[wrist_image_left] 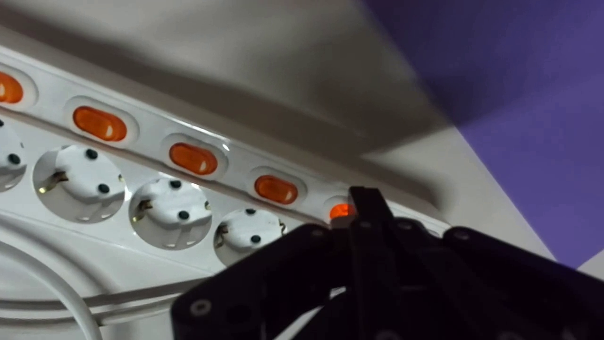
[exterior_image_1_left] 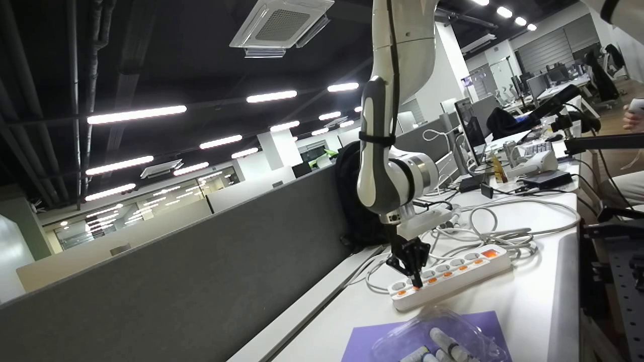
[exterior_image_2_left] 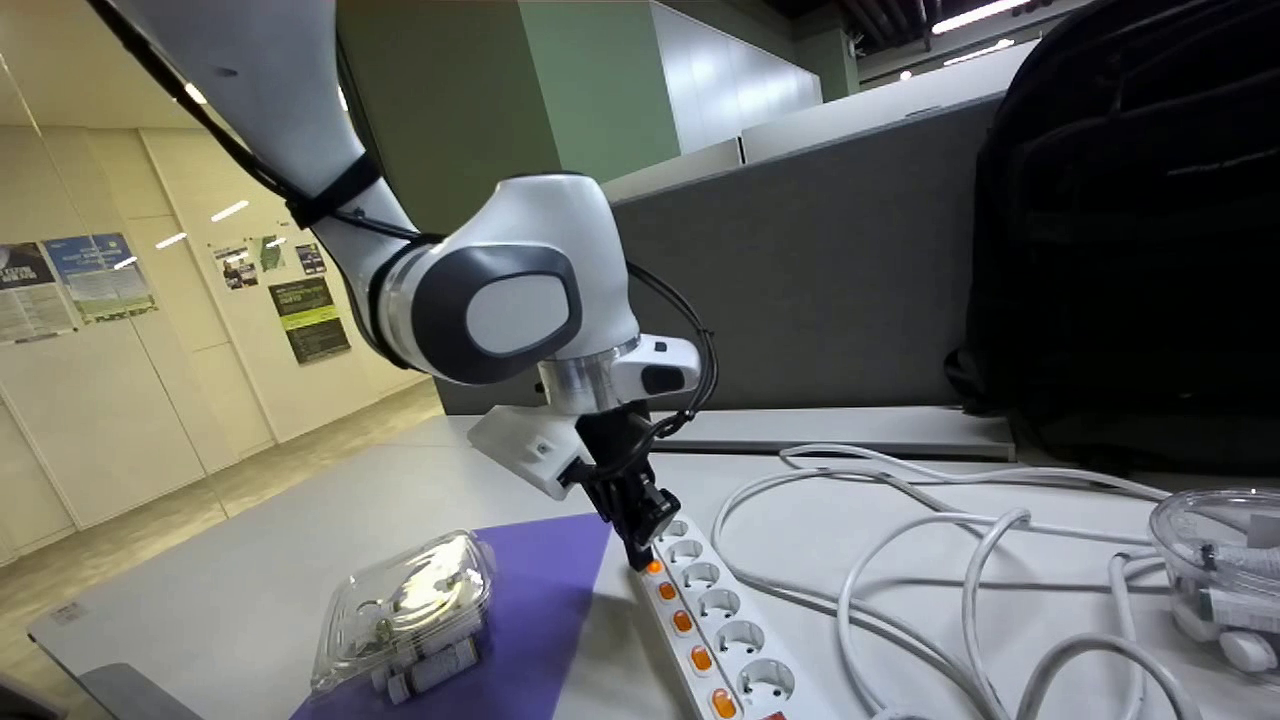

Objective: Turn off the second last switch to the left

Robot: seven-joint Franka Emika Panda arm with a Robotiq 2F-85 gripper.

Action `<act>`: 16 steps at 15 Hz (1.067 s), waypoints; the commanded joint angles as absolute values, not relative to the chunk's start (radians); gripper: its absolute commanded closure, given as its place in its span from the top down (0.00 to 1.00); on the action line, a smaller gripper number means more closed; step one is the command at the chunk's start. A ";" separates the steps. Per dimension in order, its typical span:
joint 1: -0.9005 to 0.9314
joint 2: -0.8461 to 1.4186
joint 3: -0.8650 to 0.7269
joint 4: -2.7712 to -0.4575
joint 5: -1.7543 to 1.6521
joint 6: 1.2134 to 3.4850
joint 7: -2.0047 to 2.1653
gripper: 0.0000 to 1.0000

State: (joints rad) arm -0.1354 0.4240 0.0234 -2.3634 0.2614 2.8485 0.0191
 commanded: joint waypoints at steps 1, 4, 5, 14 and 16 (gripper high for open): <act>-0.178 0.457 0.051 -2.323 0.308 2.837 0.018 0.00; -0.223 0.462 0.082 -2.314 0.363 2.821 -0.003 0.00; -0.233 0.461 0.089 -2.314 0.379 2.820 -0.008 0.00; -0.414 0.503 0.177 -2.270 0.682 2.652 -0.152 0.00; -0.432 0.523 0.139 -2.248 0.785 2.581 -0.196 0.00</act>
State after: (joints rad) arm -0.3825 0.4589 0.1648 -2.2970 0.6782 2.6668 -0.1358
